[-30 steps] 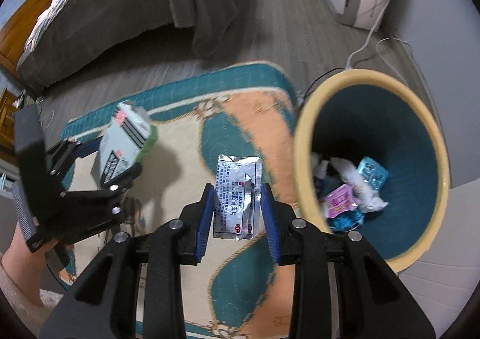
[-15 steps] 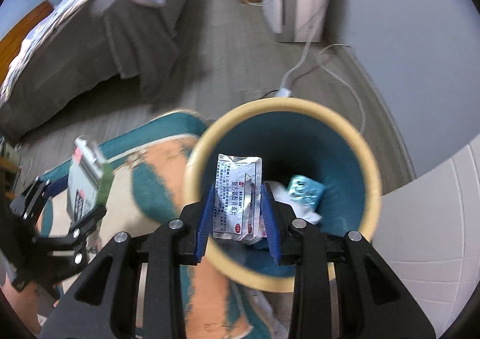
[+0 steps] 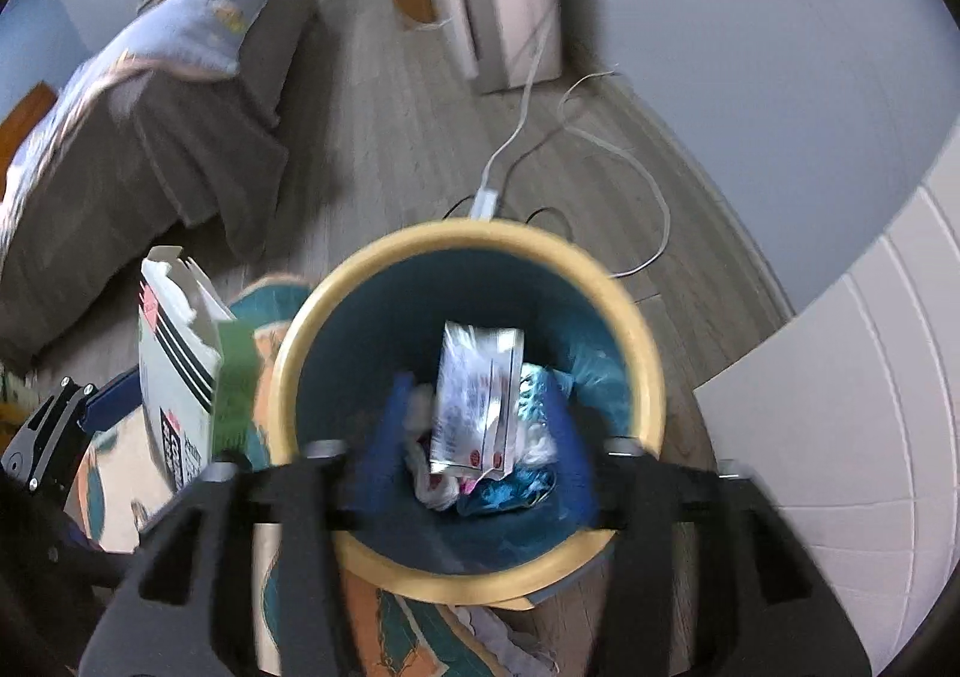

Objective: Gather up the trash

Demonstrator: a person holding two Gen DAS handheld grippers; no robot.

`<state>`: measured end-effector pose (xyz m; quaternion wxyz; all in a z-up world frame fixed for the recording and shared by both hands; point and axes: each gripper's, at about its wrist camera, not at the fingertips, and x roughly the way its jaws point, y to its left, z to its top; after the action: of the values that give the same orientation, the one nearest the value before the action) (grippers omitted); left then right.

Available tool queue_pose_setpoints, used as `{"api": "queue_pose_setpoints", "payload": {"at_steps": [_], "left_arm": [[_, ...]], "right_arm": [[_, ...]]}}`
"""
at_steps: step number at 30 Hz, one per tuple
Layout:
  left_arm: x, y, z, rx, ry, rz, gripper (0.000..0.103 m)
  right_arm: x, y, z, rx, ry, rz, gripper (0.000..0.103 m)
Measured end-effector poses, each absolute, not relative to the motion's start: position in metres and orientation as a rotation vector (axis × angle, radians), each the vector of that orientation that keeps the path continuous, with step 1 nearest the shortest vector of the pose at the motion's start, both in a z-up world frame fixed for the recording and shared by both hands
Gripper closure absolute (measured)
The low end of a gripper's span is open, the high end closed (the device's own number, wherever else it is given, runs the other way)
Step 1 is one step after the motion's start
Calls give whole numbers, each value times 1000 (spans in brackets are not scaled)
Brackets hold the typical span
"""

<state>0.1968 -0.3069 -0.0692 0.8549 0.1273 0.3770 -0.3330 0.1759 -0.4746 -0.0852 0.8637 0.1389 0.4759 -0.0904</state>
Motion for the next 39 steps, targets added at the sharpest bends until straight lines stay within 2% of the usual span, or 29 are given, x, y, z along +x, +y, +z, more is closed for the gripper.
{"api": "queue_pose_setpoints", "payload": {"at_steps": [8,18,27,39], "left_arm": [[182,-293,-49,247,786,-669,12],[130,-249,-11,235,759,-594,6],[96,-236,1,260,751,-534,5],[117,-225,-19,208,734,-470,5]], "right_arm": [[152,-481,-77,306,994,-182,34],[95,-454,-55,200,966,-172,6],[61,-438,-47,140,909,-201,6],[64,-450,-48,178,839,-309,6]]}}
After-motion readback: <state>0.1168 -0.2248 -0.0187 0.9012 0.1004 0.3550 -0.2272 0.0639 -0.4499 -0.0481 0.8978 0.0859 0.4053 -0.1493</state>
